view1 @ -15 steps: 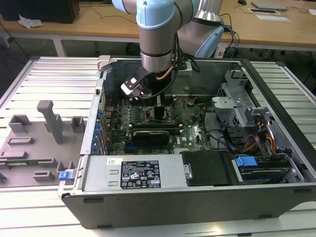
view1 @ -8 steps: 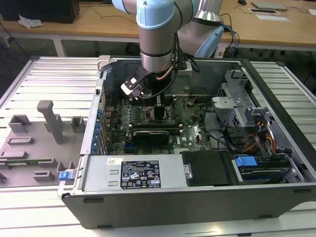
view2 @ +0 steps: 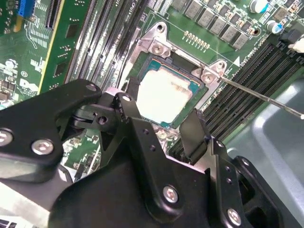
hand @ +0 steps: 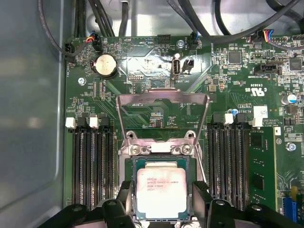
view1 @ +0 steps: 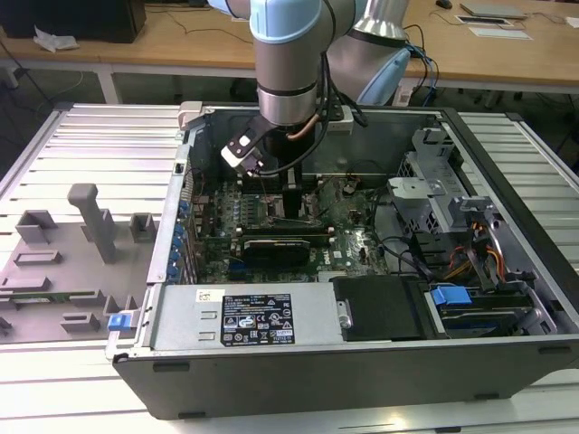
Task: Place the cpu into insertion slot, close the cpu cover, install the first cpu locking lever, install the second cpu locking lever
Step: 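Place the cpu into insertion slot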
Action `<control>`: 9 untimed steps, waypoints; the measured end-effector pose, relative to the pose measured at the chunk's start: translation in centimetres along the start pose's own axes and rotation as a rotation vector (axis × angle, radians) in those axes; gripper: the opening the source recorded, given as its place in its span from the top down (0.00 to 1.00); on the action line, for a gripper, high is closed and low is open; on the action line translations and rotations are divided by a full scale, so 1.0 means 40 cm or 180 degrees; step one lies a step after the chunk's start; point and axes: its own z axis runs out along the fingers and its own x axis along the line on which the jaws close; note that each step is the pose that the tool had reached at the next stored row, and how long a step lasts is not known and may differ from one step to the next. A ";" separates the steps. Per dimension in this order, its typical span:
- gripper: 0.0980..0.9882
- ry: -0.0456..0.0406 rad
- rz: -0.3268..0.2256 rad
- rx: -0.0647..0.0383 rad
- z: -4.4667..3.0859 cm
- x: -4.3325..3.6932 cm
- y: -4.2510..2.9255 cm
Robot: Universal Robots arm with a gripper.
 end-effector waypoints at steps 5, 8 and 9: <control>0.65 -0.0001 0.0000 0.0000 0.000 0.000 0.000; 0.92 -0.0002 0.0000 0.0000 0.000 0.000 0.000; 0.99 -0.0003 0.0000 0.0000 0.000 0.000 0.000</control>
